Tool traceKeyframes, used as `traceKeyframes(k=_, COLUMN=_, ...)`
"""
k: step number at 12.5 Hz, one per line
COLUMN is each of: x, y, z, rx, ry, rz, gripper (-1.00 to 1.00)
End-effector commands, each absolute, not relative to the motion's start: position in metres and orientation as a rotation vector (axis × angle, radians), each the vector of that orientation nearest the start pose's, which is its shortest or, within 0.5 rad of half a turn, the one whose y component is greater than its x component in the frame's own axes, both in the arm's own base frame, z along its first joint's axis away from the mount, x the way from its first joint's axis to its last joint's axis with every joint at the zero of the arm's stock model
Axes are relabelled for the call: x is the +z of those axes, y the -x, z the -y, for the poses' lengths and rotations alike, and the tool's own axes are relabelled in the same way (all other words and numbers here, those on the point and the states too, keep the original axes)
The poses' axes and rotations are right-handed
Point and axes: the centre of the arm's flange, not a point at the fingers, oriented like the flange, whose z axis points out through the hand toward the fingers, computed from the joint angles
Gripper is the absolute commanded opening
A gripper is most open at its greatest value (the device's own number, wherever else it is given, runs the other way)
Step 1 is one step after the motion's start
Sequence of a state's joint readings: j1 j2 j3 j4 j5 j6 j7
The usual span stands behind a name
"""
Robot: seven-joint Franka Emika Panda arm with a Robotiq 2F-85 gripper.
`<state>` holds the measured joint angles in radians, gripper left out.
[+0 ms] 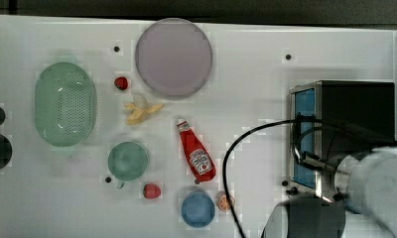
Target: Flap open oven.
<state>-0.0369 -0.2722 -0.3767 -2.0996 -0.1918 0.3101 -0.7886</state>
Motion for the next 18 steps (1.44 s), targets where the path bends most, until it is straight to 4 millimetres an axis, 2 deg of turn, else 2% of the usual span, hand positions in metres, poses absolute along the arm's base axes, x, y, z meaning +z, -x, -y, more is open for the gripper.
traceKeyframes(k=1, x=0.489, y=-0.459, z=0.238, rx=-0.031, ry=3.277, rz=-0.178, gripper=-0.65)
traceKeyframes(k=3, x=0.464, y=-0.471, z=0.249, rx=-0.031, ry=3.303, rz=-0.077, gripper=-0.65)
traceKeyframes(k=5, x=0.437, y=-0.479, z=0.256, rx=0.012, ry=3.313, rz=-0.069, gripper=-0.65)
traceKeyframes(k=10, x=0.365, y=-0.486, z=0.257, rx=0.097, ry=3.324, rz=-0.044, gripper=-0.65)
traceKeyframes(k=12, x=0.34, y=-0.489, z=0.257, rx=0.059, ry=3.343, rz=-0.024, gripper=-0.65)
traceKeyframes(k=15, x=0.319, y=-0.487, z=0.257, rx=0.045, ry=3.352, rz=-0.015, gripper=-0.65)
traceKeyframes(k=18, x=0.308, y=-0.486, z=0.253, rx=0.075, ry=3.349, rz=-0.044, gripper=-0.65)
